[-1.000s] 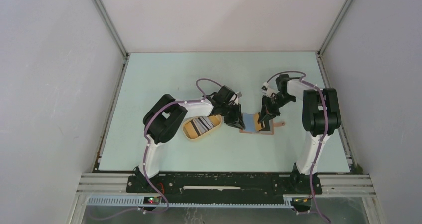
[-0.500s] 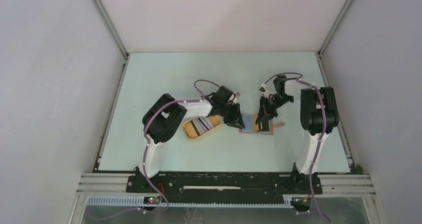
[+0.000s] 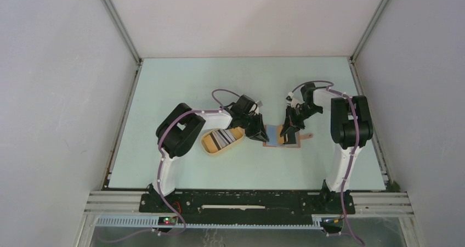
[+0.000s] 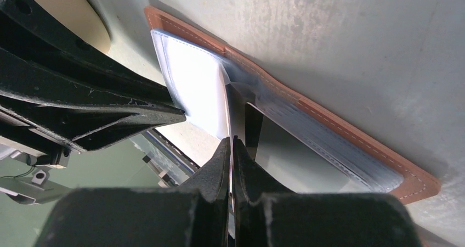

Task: Put the credit cards into the card holder
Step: Insert the credit card into the card holder.

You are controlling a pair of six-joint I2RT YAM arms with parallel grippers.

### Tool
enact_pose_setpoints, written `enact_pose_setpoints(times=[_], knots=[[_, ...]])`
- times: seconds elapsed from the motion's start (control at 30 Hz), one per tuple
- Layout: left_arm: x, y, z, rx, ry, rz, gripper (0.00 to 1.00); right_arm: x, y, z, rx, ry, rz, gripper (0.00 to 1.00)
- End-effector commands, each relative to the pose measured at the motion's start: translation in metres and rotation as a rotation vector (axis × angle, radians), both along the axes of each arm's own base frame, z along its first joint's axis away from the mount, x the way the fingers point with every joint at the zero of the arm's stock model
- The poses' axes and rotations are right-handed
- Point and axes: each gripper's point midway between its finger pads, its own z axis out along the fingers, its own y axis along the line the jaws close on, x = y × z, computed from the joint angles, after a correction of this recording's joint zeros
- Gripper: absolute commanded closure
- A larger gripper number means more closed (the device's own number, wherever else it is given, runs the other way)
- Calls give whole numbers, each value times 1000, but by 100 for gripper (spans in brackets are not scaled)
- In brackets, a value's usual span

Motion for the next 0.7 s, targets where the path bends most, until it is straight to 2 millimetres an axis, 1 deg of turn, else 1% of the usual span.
enact_pose_setpoints(times=[0.0, 0.1, 0.23, 0.33, 0.6, 0.67], knots=[[3, 9, -1, 24, -11, 31, 80, 12, 1, -3, -12, -68, -18, 94], [4, 8, 0, 22, -12, 32, 80, 10, 1, -4, -26, -74, -8, 92], [6, 8, 4, 15, -19, 31, 80, 10, 1, -3, -33, -89, 8, 83], [6, 7, 5, 11, -22, 29, 80, 12, -2, 0, -53, -115, 19, 79], [6, 6, 7, 7, -21, 26, 80, 14, -8, 5, -89, -157, 37, 73], [6, 6, 6, 7, -21, 26, 80, 14, -9, 5, -89, -160, 45, 69]])
